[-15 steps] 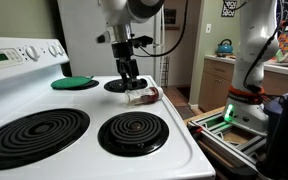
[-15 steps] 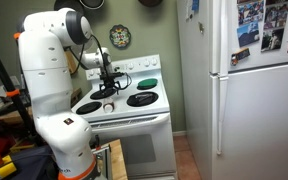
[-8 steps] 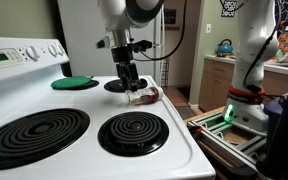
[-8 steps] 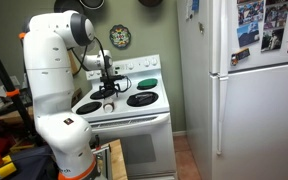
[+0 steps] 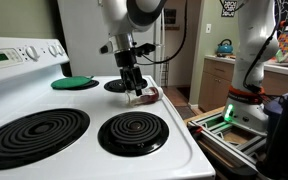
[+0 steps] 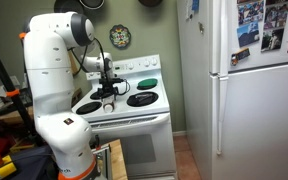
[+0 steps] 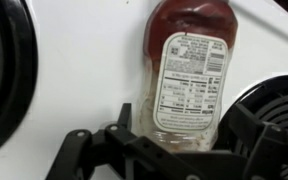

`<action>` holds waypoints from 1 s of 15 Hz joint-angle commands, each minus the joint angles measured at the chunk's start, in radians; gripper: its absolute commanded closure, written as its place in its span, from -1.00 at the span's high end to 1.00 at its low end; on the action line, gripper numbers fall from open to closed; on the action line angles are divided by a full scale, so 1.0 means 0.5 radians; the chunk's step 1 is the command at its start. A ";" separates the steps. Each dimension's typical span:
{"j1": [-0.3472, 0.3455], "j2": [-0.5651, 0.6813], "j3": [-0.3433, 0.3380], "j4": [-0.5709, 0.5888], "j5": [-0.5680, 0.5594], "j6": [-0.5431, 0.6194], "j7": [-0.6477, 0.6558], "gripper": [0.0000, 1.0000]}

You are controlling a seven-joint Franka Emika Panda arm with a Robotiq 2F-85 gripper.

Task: Put the tomato ketchup upside down

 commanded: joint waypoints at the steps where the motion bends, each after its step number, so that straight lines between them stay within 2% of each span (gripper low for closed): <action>1: -0.023 -0.052 0.030 -0.103 0.072 -0.019 -0.045 1.00; 15: -0.028 0.038 0.022 -0.110 0.026 0.137 -0.109 1.00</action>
